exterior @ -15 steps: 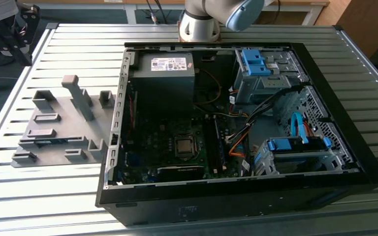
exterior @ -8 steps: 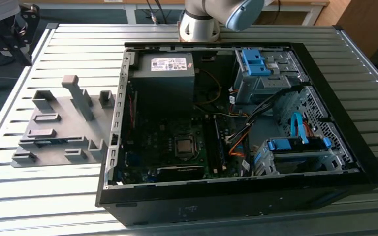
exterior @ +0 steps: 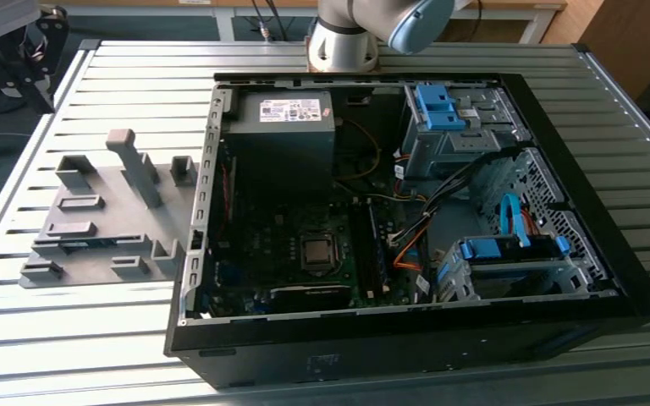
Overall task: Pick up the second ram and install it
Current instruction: 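Pick up the second ram and move it above second insertion slot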
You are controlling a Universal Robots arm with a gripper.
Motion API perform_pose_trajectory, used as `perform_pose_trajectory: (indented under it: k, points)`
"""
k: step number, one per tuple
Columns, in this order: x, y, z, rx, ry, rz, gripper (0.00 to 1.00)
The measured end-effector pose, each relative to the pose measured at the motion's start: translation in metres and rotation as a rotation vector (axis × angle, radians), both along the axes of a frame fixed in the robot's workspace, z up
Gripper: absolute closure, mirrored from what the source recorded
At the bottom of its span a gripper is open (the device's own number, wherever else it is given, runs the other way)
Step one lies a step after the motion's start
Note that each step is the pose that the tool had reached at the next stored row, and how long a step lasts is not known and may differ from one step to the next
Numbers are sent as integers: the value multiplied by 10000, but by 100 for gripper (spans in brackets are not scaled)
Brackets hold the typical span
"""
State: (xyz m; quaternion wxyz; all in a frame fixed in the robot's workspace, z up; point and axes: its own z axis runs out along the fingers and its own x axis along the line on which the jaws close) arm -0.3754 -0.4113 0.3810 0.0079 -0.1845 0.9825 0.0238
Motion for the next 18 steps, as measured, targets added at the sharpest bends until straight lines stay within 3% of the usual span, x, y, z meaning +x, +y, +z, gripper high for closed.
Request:
perform_pose_trajectory:
  k: [11, 18]
  points:
    - [-2, 0, 0, -3, 1, 843, 89]
    - [-3, -1, -1, -3, 1, 865, 89]
